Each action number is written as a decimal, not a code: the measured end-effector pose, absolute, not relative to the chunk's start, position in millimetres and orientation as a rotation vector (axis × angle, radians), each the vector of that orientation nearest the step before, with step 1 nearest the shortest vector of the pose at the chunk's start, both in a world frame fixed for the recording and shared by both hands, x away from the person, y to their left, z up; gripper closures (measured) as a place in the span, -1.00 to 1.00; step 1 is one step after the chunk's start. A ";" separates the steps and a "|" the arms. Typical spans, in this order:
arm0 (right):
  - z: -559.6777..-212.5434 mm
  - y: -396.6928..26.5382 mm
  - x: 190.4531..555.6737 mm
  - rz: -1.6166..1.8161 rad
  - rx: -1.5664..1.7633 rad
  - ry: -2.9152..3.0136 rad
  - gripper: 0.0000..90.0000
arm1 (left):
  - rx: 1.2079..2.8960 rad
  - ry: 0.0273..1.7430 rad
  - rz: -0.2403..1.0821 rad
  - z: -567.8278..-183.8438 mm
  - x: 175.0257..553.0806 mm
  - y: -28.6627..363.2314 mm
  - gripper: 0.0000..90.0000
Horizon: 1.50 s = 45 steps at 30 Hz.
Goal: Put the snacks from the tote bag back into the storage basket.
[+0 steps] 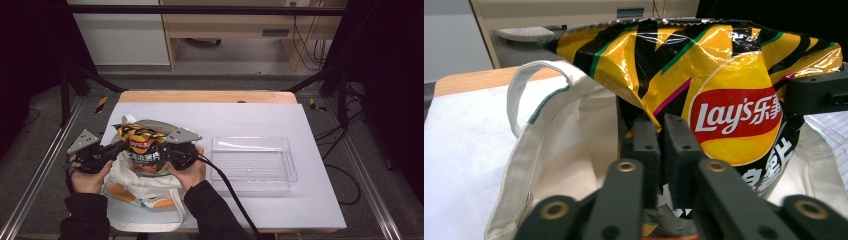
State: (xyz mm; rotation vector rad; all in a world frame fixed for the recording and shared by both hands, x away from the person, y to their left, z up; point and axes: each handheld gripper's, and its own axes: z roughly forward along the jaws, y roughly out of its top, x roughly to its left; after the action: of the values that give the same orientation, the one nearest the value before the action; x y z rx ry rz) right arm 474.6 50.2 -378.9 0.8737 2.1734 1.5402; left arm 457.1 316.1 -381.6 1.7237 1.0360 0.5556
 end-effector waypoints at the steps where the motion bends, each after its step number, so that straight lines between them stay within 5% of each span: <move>1: -378.7 50.5 474.0 1.544 0.876 2.172 0.98 | 1.725 1.036 0.560 -381.3 456.3 315.6 0.95; 45: -296.3 4.1 450.4 1.668 0.820 2.048 0.98 | 1.575 0.852 0.668 -309.2 394.7 279.3 1.00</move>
State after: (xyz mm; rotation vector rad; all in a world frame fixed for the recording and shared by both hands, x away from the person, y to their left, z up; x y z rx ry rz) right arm 450.4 4.1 -296.3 0.8197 2.0479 1.6678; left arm 394.7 279.3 -309.2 1.5750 0.8522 0.6678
